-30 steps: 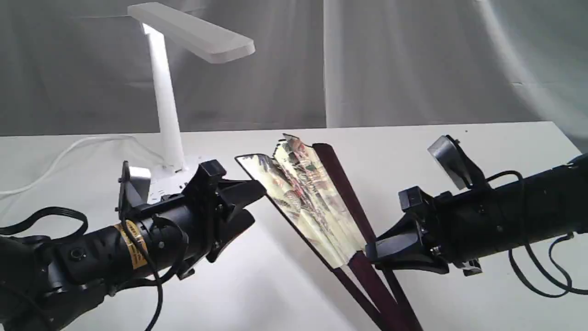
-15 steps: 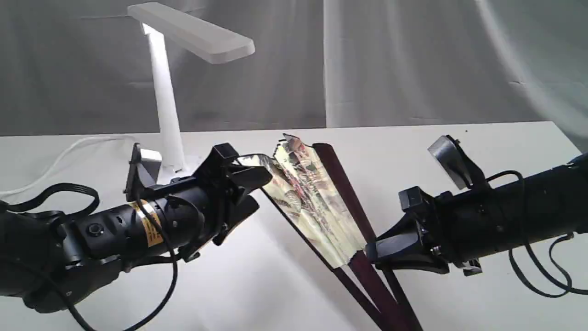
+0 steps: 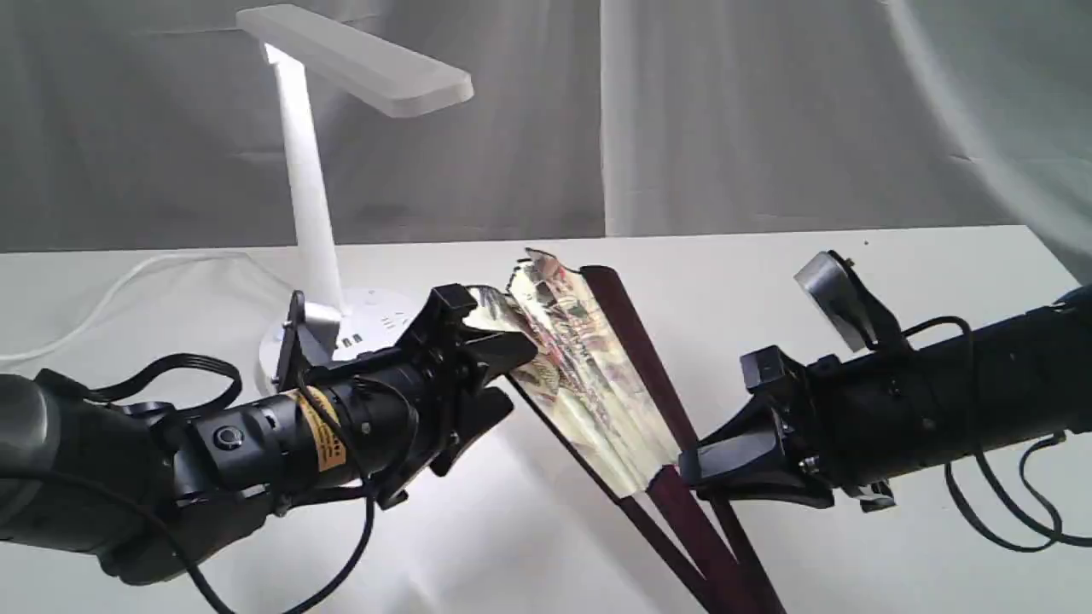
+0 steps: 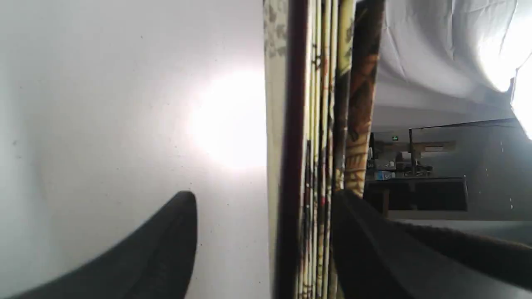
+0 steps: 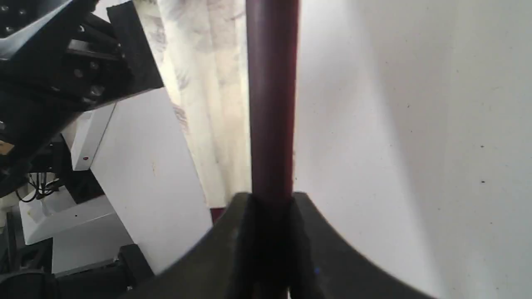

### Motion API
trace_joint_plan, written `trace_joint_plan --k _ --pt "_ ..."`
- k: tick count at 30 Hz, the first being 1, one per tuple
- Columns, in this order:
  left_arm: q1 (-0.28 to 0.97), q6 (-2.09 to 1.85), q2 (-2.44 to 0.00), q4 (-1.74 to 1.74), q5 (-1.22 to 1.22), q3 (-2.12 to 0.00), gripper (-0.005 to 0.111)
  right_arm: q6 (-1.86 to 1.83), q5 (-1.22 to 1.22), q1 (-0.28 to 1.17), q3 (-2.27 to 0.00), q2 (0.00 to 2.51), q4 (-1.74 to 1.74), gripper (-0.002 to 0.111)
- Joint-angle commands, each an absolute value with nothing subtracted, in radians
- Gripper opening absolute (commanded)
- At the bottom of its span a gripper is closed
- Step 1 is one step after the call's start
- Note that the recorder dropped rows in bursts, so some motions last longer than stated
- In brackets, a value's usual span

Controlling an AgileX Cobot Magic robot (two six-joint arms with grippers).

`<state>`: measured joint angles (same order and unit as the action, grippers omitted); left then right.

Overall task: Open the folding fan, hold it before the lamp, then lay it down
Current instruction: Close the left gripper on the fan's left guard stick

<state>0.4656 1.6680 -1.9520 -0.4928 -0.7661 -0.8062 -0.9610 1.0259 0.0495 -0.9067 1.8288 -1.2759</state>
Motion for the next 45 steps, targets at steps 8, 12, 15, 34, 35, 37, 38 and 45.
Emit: trace_joint_plan --k 8,12,15,34,35,37,38,45 --pt "0.471 1.762 -2.002 -0.508 -0.824 -0.808 0.050 -0.968 1.035 0.051 -0.903 1.819 -1.284 0.000" --pt "0.471 1.762 -2.023 -0.501 -0.941 -0.808 0.049 -0.968 1.035 0.051 -0.903 1.819 -1.274 0.000" --pt "0.471 1.762 -2.024 -0.490 -0.938 -0.808 0.046 -0.968 1.035 0.051 -0.903 1.819 -1.269 0.000" --pt "0.471 1.754 -2.026 -0.463 -0.902 -0.808 0.000 -0.968 1.037 0.051 -0.903 1.819 -1.269 0.000" --pt "0.471 1.754 -2.026 -0.463 -0.904 -0.808 0.000 -0.968 1.037 0.051 -0.903 1.819 -1.269 0.000" --pt "0.471 1.754 -2.026 -0.463 -0.928 -0.808 0.000 -0.968 1.044 0.051 -0.903 1.819 -1.269 0.000" --pt "0.471 1.754 -2.026 -0.463 -0.951 -0.808 0.000 -0.968 1.048 0.051 -0.903 1.819 -1.269 0.000" --pt "0.471 1.754 -2.026 -0.467 -0.997 -0.808 0.000 -0.968 1.046 0.051 -0.903 1.819 -1.269 0.005"
